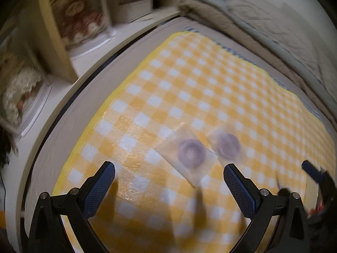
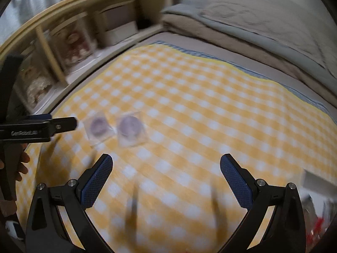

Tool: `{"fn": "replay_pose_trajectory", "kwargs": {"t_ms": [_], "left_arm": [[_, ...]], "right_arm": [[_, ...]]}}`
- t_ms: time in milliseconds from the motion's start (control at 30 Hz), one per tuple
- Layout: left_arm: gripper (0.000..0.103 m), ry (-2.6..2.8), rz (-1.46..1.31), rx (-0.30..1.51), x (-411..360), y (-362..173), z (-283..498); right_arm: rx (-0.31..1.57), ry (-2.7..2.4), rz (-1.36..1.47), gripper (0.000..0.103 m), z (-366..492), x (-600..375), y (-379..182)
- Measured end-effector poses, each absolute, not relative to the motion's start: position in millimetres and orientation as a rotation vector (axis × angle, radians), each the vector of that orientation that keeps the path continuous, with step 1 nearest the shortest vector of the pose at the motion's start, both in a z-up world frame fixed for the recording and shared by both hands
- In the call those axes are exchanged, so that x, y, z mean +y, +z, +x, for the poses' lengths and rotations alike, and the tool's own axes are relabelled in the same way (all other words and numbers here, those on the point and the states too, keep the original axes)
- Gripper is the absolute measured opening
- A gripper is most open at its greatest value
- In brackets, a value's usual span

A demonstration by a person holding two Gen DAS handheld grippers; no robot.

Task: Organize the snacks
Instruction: 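Grasp a clear purple-ring packet with each gripper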

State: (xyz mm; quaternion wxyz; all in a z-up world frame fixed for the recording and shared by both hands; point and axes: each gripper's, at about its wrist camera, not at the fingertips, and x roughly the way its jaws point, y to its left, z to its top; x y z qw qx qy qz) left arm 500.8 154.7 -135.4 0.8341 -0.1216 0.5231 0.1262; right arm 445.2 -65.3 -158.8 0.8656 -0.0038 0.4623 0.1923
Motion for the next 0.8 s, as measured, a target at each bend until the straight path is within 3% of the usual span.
{"fn": "replay_pose_trajectory", "kwargs": {"t_ms": [267,400,567,633,667,767,800], "left_arm": [[0.103,0.34,-0.364,1.137,150.5,-158.4,539.2],[0.103,0.409,-0.366,1.143,146.6,-177.2,553.5],[0.103,0.447,-0.339,1.158,140.4,-196.7,563.7],[0.103,0.459,-0.307,1.159,134.7,-201.8,569.4],[0.103,0.463,-0.291,1.161,132.7,-203.8,571.7],[0.102,0.455,-0.247,1.172,126.5,-208.1,572.7],[0.097,0.454,-0.233,1.183,124.6,-209.4,571.7]], "right_arm": [[0.988,0.504,-0.023,0.103,478.8,-19.6,-205.1],[1.01,0.533,0.011,0.088,487.4,-13.5,-223.7],[0.982,0.538,-0.025,0.082,486.0,-9.7,-232.6],[0.978,0.516,-0.045,0.072,485.7,-10.2,-232.7],[0.976,0.505,-0.059,0.06,485.3,-10.5,-232.2],[0.981,0.503,-0.1,0.059,479.6,-13.4,-230.8],[0.98,0.499,-0.115,0.059,476.6,-15.0,-230.4]]}}
